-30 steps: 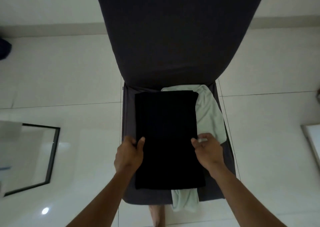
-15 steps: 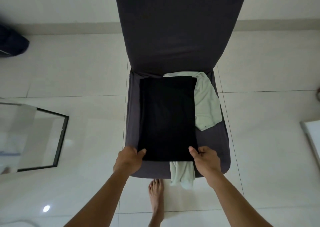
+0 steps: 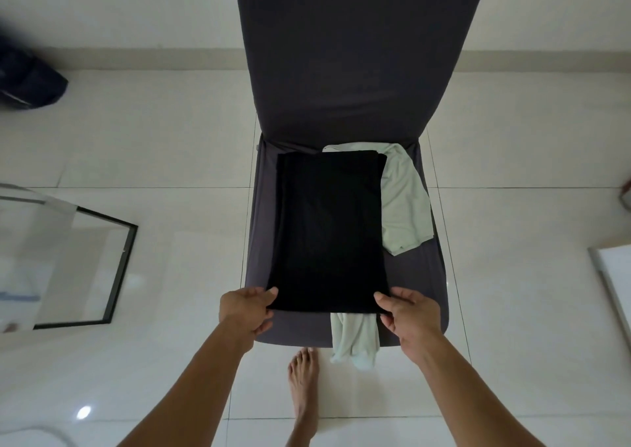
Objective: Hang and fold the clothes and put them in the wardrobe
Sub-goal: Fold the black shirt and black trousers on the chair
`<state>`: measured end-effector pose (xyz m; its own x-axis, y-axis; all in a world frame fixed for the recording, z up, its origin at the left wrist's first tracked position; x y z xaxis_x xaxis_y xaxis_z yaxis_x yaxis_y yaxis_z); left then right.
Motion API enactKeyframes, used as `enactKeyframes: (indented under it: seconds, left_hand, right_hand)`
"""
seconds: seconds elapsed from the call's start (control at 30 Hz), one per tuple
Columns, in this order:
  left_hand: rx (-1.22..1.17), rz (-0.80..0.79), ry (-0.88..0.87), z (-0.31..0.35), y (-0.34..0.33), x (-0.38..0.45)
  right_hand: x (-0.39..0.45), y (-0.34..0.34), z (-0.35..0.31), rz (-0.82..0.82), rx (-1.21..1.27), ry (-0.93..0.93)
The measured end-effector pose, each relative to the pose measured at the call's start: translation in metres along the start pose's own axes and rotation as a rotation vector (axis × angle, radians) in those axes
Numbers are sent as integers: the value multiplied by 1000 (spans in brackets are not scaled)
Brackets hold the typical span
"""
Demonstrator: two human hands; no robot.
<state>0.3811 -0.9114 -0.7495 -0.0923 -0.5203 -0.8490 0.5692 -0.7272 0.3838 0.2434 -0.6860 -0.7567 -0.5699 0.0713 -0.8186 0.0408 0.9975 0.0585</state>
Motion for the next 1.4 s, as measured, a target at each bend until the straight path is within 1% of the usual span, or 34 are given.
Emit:
enactKeyframes:
  seconds: [0.1, 0.17, 0.27, 0.33, 0.4, 0.47, 0.53, 0.6, 0.63, 0.67, 0.7, 0.73, 0.77, 0.83, 0.87, 0.93, 1.0, 1.03, 1.1, 1.13, 1.2, 1.27, 1.3, 1.33, 1.37, 1.4]
  left_hand:
    - [3, -17, 53, 1, 0, -2]
    - [10, -67, 72, 1, 1, 0]
    - [-63, -149, 91, 4, 3, 2]
    - [-45, -115, 64, 7, 2, 1]
    - [48, -75, 27, 13, 0, 0]
    - [185, -52, 6, 18, -2, 3]
    - [336, -9, -32, 23, -4, 5]
    - [622, 127, -152, 28, -6, 3]
    - [717, 219, -253, 32, -9, -1]
    - [723, 272, -362, 35, -14, -6]
    - [658, 266, -455, 41, -18, -13]
    - [559, 213, -528, 51, -25, -21]
    - [486, 142, -577, 64, -32, -31]
    - [436, 42, -646, 93, -44, -45]
    - [431, 17, -655, 109, -48, -50]
    - [480, -7, -625, 137, -54, -53]
    - [647, 7, -588, 154, -58, -52]
    - [766, 39, -581, 158, -59, -52]
    - [984, 155, -606, 160, -59, -53]
    - [1034, 216, -613, 160, -59, -54]
    - [1019, 273, -599, 160, -55, -53]
    - [916, 263, -595, 159, -48, -51]
    - [848, 233, -591, 159, -46, -51]
    - [774, 206, -589, 162, -41, -51]
    - [693, 178, -589, 166, -37, -53]
    - [614, 151, -594, 171, -32, -56]
  right_hand:
    - [2, 1, 1, -20, 22, -39]
    - [3, -1, -1, -61, 3, -75]
    - [3, -2, -9, -122, -32, -125]
    - [1, -3, -15, -142, -75, -126]
    - [1, -5, -19, -148, -90, -111]
    - [0, -10, -22, -156, -49, -104]
    - [-1, -15, -25, -165, -62, -77]
    - [-5, -21, -27, -199, -97, -4]
    - [-9, -24, -28, -221, -99, 57]
    - [-13, -28, -29, -249, -105, 135]
    - [-20, -32, -31, -280, -128, 226]
    - [-26, -37, -34, -309, -176, 326]
    - [-33, -44, -35, -335, -257, 423]
    - [-45, -62, -35, -373, -451, 607]
    - [-50, -72, -34, -404, -518, 674]
    - [-57, -90, -30, -470, -570, 734]
    - [-63, -102, -27, -529, -592, 746]
    - [-66, -107, -24, -556, -610, 747]
    - [-68, -113, -21, -613, -620, 722]
    - [-69, -114, -19, -644, -615, 681]
    - [-69, -114, -18, -700, -524, 555]
    - [-66, -108, -23, -704, -224, 393]
    - [-64, -101, -27, -652, -23, 301]
    - [-60, -99, -31, -562, 152, 203]
    - [-55, -95, -32, -447, 259, 117]
    - [-49, -92, -32, -337, 278, 47]
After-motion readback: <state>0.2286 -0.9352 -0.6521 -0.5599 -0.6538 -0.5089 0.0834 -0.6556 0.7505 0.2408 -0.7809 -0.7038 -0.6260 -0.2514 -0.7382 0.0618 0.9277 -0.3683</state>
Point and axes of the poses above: each hand's wrist, its own x-axis towards the middle knuckle, its own y-axis out of the back of the hand, z = x × y, the point moved 1 cm from there along x, towards the middle knuckle, and after that the axes turned 12 degrees about x, right-handed, at the moved point
